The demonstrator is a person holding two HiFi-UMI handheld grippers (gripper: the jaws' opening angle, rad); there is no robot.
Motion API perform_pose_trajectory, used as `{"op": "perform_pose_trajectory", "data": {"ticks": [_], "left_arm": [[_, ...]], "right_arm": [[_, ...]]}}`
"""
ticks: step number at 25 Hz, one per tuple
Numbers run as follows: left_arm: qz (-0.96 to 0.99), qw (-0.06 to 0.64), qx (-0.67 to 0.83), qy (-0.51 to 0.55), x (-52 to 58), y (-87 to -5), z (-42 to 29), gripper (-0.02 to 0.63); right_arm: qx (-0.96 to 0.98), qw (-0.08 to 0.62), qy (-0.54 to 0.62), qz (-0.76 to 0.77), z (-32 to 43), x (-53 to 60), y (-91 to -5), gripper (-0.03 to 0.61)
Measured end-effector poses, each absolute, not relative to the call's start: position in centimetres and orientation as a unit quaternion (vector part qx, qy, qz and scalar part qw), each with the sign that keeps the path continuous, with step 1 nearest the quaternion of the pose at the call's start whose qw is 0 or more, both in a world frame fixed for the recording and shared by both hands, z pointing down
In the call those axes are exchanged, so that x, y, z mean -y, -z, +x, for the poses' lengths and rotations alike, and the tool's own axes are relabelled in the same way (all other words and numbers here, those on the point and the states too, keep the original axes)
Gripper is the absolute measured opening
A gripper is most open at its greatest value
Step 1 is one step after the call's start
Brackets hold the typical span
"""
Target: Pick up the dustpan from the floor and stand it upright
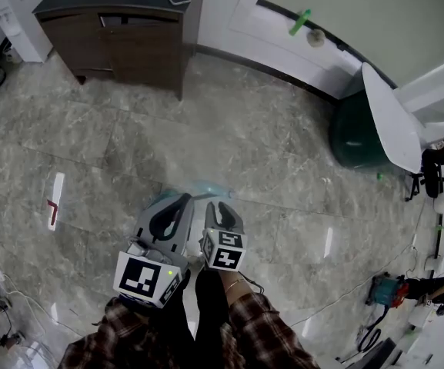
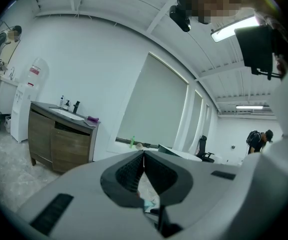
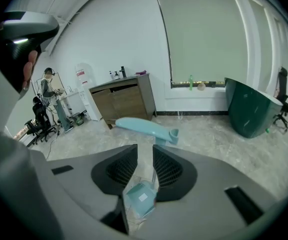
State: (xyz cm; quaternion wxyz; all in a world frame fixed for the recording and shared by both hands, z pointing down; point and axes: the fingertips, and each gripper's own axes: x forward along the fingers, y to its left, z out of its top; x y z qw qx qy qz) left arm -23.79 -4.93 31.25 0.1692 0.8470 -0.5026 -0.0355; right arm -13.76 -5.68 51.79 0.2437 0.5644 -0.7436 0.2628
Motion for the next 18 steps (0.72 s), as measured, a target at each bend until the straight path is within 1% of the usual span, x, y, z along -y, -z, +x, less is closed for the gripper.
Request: {"op": "perform_pose_trajectory", "data": {"ticks": [4, 9, 11, 14, 16, 18], "left_arm": [[0.855, 0.165, 0.492, 0.025, 4.1, -27.7, -21.9, 0.011], [0.863, 0.138, 0.486, 0.016, 3.3, -22.7, -19.0, 0.011], [0.867, 0.132, 0.481, 0.02, 2.7, -20.5, -17.8, 0.011], [0.873, 0.12, 0.473, 0.015, 1.6, -17.6, -15.8, 0.011], [0.879, 0.109, 0.464, 0.011, 0.6, -16.0, -14.4, 0.011], [0.885, 0.102, 0.455, 0.011, -0.3, -14.6, -13.1, 0.011]], "right_arm": [[0.776, 0.22, -0.231, 0.544, -13.2, 5.4, -44.8, 0.103], [0.821, 0.168, -0.18, 0.516, -10.1, 5.5, -33.4, 0.1], [0.835, 0.147, -0.159, 0.506, -9.0, 5.2, -29.0, 0.084], [0.851, 0.13, -0.115, 0.496, -7.2, 4.2, -23.4, 0.032], [0.858, 0.123, -0.086, 0.491, -6.1, 3.3, -20.5, 0.014], [0.862, 0.108, -0.074, 0.49, -5.1, 2.4, -18.2, 0.012]]}}
